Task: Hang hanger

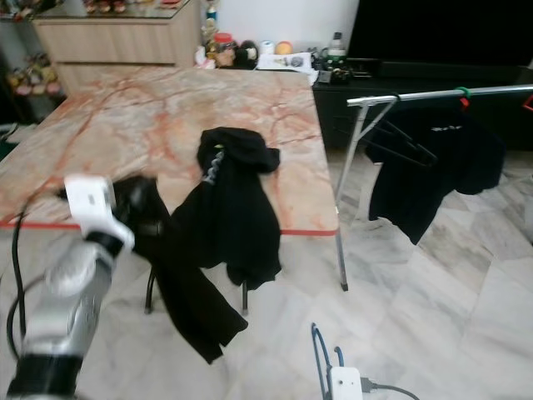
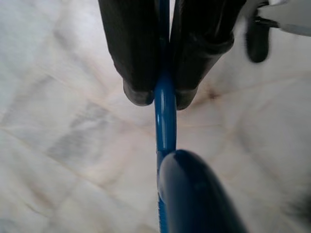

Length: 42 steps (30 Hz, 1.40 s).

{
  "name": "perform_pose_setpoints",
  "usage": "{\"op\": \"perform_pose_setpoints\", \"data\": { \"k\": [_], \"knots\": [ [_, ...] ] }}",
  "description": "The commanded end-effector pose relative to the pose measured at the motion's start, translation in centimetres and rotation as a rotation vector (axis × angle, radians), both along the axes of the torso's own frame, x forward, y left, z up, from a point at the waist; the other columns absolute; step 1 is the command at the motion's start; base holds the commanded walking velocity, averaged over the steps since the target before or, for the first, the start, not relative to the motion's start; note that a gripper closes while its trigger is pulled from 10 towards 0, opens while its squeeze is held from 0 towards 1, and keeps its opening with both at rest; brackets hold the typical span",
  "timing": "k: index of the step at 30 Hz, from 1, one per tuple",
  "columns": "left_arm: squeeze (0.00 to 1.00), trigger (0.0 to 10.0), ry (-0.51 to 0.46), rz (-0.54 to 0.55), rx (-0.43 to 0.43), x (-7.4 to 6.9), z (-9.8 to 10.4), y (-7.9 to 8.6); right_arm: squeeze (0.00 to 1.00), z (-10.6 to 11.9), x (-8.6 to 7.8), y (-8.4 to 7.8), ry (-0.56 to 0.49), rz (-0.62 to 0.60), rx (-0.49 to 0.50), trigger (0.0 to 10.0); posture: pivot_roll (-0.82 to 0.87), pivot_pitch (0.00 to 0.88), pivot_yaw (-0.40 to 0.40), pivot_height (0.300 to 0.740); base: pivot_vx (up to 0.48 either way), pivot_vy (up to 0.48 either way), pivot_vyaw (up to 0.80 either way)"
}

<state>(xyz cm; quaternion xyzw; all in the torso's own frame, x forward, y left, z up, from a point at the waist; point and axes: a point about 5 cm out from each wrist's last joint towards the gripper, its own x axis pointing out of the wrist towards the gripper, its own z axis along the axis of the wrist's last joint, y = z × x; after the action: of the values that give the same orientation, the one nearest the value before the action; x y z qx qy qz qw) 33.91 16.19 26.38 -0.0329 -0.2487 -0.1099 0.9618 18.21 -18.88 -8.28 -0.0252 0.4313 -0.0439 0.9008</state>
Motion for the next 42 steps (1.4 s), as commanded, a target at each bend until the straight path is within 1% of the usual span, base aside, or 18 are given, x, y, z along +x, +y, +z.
{"op": "perform_pose_setpoints", "data": {
  "k": [1, 2, 4, 11, 13, 16, 17, 23, 25, 26, 30, 32, 34, 35, 37, 40, 41, 42],
  "knots": [
    [0.0, 10.0, -0.094, -0.005, -0.01, -0.4, 2.7, 0.2, 0.0, 0.1, 0.3, 0.2, -0.007, -0.008, 0.006, 10.0, 0.08, 0.05, -0.022, 0.74, 0.364, 0.0, 0.0],
    [0.0, 10.0, -0.097, -0.007, 0.004, -0.2, 3.4, 0.0, 0.0, 0.1, 0.3, 0.3, -0.007, -0.006, 0.005, 10.0, 0.08, 0.049, -0.021, 0.74, 0.368, 0.0, 0.0],
    [0.0, 10.0, -0.09, -0.002, 0.038, 0.1, 3.6, -0.2, 0.0, 0.1, 0.4, 0.3, -0.008, -0.002, 0.004, 10.0, 0.08, 0.049, -0.02, 0.74, 0.368, 0.0, 0.0],
    [0.0, 10.0, -0.128, -0.036, 0.005, 0.4, 5.2, -1.2, 0.0, 0.2, 0.5, 0.4, -0.011, 0.008, 0.0, 10.0, 0.08, 0.048, -0.023, 0.74, 0.371, 0.0, 0.0],
    [0.0, 10.0, -0.145, -0.038, -0.006, 0.6, 5.9, -1.3, 0.0, 0.2, 0.5, 0.4, -0.011, 0.014, -0.001, 10.0, 0.08, 0.048, -0.023, 0.74, 0.371, 0.0, 0.0],
    [0.0, 10.0, -0.154, -0.036, -0.015, 0.7, 6.3, -1.4, 0.0, 0.2, 0.5, 0.5, -0.011, 0.014, -0.001, 10.0, 0.08, 0.046, -0.024, 0.74, 0.375, 0.0, 0.0],
    [0.0, 10.0, -0.163, -0.036, -0.018, 1.0, 6.7, -1.4, 0.0, 0.2, 0.6, 0.6, -0.013, 0.019, 0.0, 10.0, 0.08, 0.046, -0.024, 0.74, 0.379, 0.0, 0.0],
    [0.0, 10.0, -0.198, -0.042, -0.017, 1.6, 8.3, -1.6, 0.0, 0.2, 0.5, 0.6, -0.008, 0.024, -0.001, 10.0, 0.09, 0.044, -0.021, 0.74, 0.416, 0.0, 0.0],
    [0.0, 10.0, -0.203, -0.045, -0.014, 1.6, 8.5, -1.6, 0.0, 0.1, 0.4, 0.6, -0.006, 0.025, -0.001, 10.0, 0.09, 0.044, -0.021, 0.74, 0.48, 0.0, 0.0],
    [0.0, 10.0, -0.219, -0.06, 0.002, 1.9, 9.3, -2.0, 0.0, 0.1, 0.3, 0.5, -0.001, 0.024, -0.002, 10.0, 0.09, 0.045, -0.018, 0.74, 0.48, 0.0, 0.0],
    [0.0, 10.0, -0.212, -0.07, 0.013, 2.3, 9.5, -2.3, 0.0, 0.0, 0.1, 0.5, 0.006, 0.023, -0.001, 10.0, 0.09, 0.047, -0.017, 0.74, 0.48, 0.0, 0.0],
    [0.0, 10.0, -0.188, -0.072, 0.03, 2.5, 9.0, -2.5, 0.0, -0.1, 0.0, 0.4, 0.01, 0.022, -0.001, 10.0, 0.09, 0.049, -0.017, 0.74, 0.48, 0.0, 0.0],
    [0.0, 10.0, -0.149, -0.073, 0.057, 2.7, 7.9, -2.7, 0.0, -0.1, -0.1, 0.4, 0.014, 0.023, -0.001, 10.0, 0.09, 0.05, -0.017, 0.74, 0.427, 0.0, 0.0],
    [0.0, 10.0, -0.092, -0.087, 0.099, 2.8, 6.3, -2.9, 0.0, -0.2, -0.3, 0.4, 0.019, 0.023, -0.002, 10.0, 0.09, 0.051, -0.015, 0.74, 0.274, 0.0, 0.0],
    [0.0, 10.0, -0.062, -0.112, 0.122, 2.7, 5.2, -3.1, 0.0, -0.2, -0.4, 0.4, 0.021, 0.023, -0.002, 10.0, 0.09, 0.051, -0.015, 0.74, 0.137, 0.0, 0.0],
    [0.0, 10.0, 0.018, -0.153, 0.164, 2.2, 2.9, -3.3, 0.0, -0.3, -0.4, 0.4, 0.024, 0.021, -0.003, 10.0, 0.09, 0.053, -0.014, 0.74, 0.0, 0.0, 0.0],
    [0.0, 10.0, 0.081, -0.18, 0.189, 1.8, 1.2, -3.3, 0.0, -0.3, -0.5, 0.4, 0.027, 0.021, -0.003, 10.0, 0.09, 0.053, -0.014, 0.74, 0.0, 0.0, 0.0],
    [0.0, 10.0, 0.1, -0.188, 0.195, 1.7, 0.7, -3.3, 0.0, -0.3, -0.5, 0.4, 0.028, 0.021, -0.003, 10.0, 0.09, 0.053, -0.013, 0.74, 0.0, 0.0, 0.0]
  ]
}}
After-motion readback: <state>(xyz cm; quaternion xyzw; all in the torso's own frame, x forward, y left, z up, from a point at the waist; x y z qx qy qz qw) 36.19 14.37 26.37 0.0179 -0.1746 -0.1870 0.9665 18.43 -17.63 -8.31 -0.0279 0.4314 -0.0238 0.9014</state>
